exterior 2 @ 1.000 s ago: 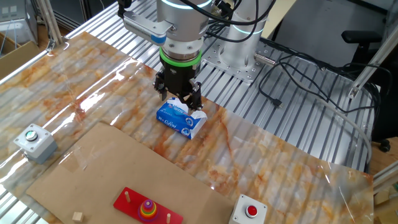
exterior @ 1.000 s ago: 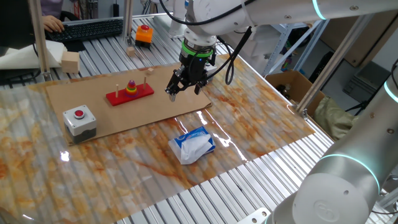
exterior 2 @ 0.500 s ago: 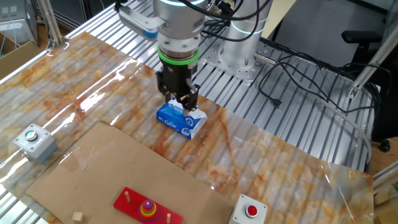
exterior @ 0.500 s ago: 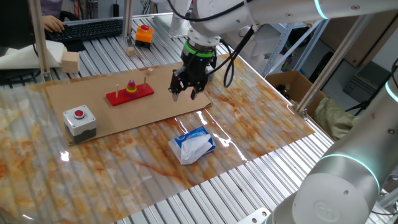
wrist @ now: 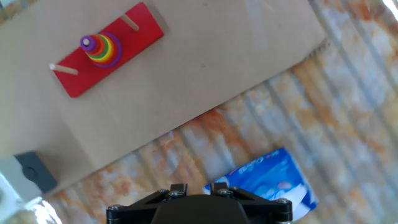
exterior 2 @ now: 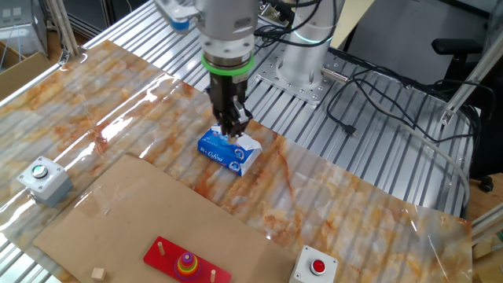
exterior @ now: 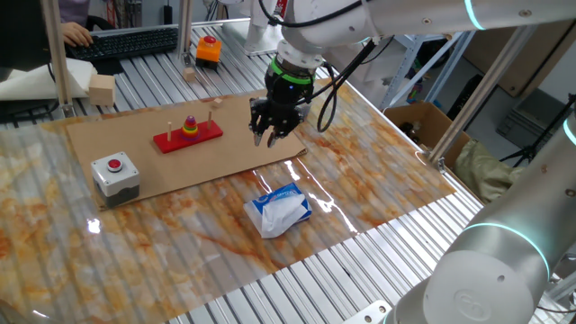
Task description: Take out one Hanoi block and throw it aside
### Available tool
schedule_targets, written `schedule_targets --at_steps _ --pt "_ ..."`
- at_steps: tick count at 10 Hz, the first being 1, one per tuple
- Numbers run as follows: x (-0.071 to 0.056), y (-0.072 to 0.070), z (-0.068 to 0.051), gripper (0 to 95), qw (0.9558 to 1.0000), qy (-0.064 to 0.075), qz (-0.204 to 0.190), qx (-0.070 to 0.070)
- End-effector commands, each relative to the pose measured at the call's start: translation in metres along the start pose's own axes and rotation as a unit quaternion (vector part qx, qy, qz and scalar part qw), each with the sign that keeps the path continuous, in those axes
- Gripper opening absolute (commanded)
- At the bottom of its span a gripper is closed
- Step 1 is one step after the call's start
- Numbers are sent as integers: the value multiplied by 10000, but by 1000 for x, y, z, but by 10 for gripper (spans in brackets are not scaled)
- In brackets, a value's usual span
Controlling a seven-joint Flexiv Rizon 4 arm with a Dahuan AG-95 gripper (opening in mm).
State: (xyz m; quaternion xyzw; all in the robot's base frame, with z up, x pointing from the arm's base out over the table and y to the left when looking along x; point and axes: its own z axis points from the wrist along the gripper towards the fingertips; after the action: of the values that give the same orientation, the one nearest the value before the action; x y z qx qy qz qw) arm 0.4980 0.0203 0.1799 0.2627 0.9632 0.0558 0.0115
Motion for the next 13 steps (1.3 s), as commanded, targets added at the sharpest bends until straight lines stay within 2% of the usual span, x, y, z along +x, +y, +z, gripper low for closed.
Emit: schedule_targets --at_steps 1,2,4,7,10,13 --pt "3 7 -2 190 9986 -173 -382 309" --pt "2 12 -3 380 9989 -188 -320 289" --pt "0 15 -3 380 9989 -214 -318 280" --pt "-21 23 2 380 9984 -312 -411 226" --pt "-33 31 5 380 9976 -334 -565 203" --pt "-43 46 7 380 9958 -413 -792 191"
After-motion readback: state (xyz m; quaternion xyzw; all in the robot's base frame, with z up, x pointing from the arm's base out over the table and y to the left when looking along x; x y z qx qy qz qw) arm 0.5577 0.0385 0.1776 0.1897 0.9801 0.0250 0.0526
